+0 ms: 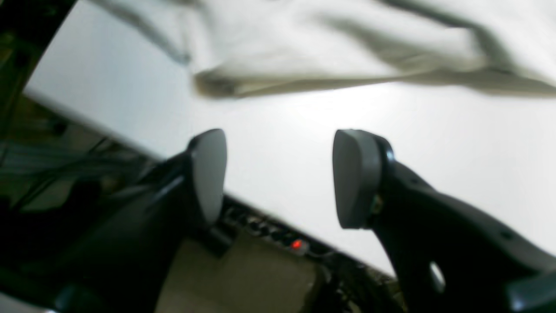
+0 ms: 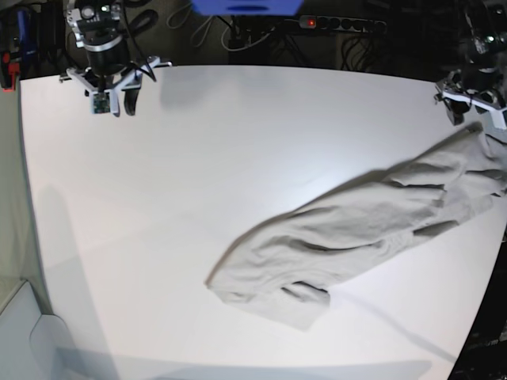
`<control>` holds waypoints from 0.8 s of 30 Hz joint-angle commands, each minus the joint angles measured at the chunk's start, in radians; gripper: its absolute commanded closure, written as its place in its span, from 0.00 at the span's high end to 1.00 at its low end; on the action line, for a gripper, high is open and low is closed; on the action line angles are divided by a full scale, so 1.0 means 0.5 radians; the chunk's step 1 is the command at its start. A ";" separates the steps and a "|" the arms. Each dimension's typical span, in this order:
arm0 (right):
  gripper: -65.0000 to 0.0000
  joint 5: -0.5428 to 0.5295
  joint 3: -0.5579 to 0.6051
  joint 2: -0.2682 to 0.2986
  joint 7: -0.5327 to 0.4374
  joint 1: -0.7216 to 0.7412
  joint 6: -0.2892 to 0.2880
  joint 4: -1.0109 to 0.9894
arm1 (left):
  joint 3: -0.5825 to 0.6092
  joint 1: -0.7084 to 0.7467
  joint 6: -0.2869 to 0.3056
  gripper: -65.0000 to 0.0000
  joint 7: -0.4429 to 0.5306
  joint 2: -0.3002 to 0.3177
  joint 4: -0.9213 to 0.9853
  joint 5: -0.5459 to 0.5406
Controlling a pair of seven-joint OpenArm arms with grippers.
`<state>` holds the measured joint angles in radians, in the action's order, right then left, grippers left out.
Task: Layout the t-shirt on the table in an organized manner, then fold the t-shirt properly
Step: 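Move the left gripper down to the grey shirt's bunched end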
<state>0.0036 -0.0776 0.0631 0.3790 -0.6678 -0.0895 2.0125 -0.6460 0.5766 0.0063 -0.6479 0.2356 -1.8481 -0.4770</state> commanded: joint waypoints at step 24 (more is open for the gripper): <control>0.44 -0.003 -0.003 0.016 -0.045 -0.007 -0.010 0.036 | -0.453 -0.516 0.299 0.58 0.064 0.138 0.666 0.004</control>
<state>0.0036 -0.0776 0.0666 0.3817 -0.6659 -0.0895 2.0125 -0.8646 0.3233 0.1513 -0.6380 0.2844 -1.5002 -0.4690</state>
